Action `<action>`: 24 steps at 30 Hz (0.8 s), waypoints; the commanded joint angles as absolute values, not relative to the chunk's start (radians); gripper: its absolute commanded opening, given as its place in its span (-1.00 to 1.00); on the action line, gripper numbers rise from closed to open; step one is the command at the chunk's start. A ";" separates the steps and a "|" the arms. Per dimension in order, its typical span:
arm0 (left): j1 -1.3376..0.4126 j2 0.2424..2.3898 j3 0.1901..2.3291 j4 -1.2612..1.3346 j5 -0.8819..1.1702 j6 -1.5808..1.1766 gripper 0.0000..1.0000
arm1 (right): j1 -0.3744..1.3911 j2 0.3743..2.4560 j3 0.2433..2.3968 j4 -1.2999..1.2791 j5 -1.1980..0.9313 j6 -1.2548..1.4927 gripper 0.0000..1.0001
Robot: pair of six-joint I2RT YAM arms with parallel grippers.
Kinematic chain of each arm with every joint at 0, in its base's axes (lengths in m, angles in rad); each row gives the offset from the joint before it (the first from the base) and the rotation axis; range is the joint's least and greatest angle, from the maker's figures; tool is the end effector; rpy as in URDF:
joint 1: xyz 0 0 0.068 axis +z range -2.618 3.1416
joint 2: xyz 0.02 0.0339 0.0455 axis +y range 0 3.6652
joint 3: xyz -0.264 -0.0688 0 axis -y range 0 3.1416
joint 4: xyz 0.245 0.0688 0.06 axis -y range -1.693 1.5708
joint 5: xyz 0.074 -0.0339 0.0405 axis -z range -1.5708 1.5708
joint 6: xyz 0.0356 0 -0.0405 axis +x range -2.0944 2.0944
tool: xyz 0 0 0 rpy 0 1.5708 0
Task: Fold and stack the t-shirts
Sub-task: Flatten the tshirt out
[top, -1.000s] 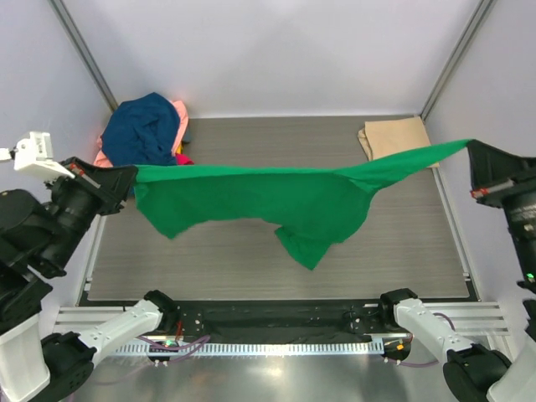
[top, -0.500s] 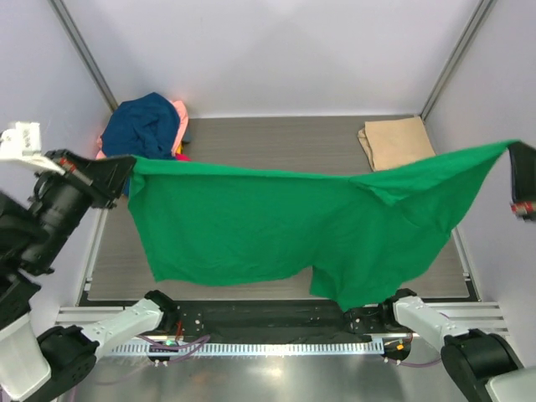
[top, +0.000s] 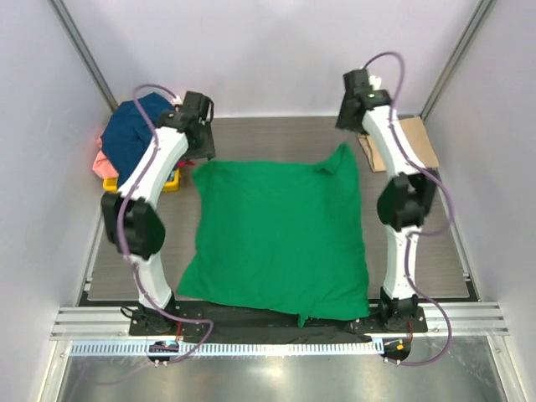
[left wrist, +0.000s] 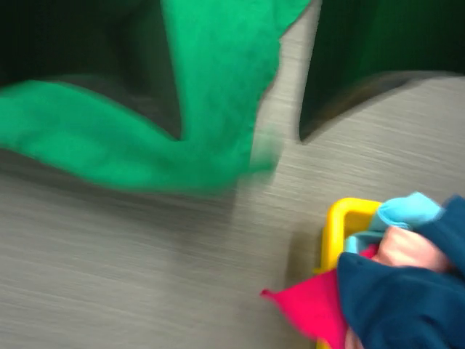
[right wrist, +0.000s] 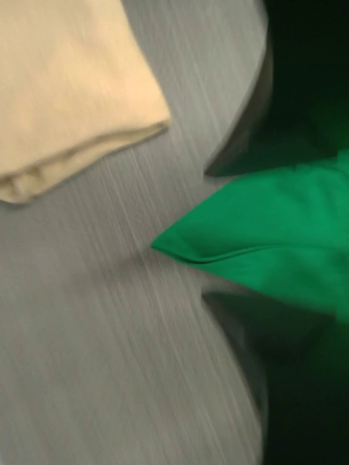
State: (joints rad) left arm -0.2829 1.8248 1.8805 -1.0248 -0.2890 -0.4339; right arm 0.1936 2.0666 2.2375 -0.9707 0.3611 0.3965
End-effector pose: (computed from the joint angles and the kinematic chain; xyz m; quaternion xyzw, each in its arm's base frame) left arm 0.3762 -0.0988 0.3534 -0.1138 0.9392 0.0259 0.3228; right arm 0.4456 0.0745 0.3695 0.1595 0.9000 -0.0516 0.4023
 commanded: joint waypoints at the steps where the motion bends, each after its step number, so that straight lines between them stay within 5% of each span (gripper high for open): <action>1: -0.245 1.865 1.946 -1.061 -0.310 -0.433 0.43 | 0.189 2.127 2.414 -1.040 0.322 0.356 0.57; 4: -0.252 1.809 1.902 -1.045 -0.296 -0.456 0.79 | 0.190 2.053 2.236 -0.982 0.311 0.354 0.71; 12: -0.291 1.430 1.412 -0.881 -0.223 -0.531 0.84 | 0.190 1.727 1.573 -0.626 0.040 0.454 0.72; 15: -0.299 1.160 1.162 -0.874 -0.204 -0.528 0.82 | 0.190 1.758 1.459 -0.533 -0.077 0.488 0.48; 24: -0.302 0.725 0.933 -0.904 -0.255 -0.587 0.85 | 0.189 1.943 1.528 -0.474 -0.107 0.503 0.28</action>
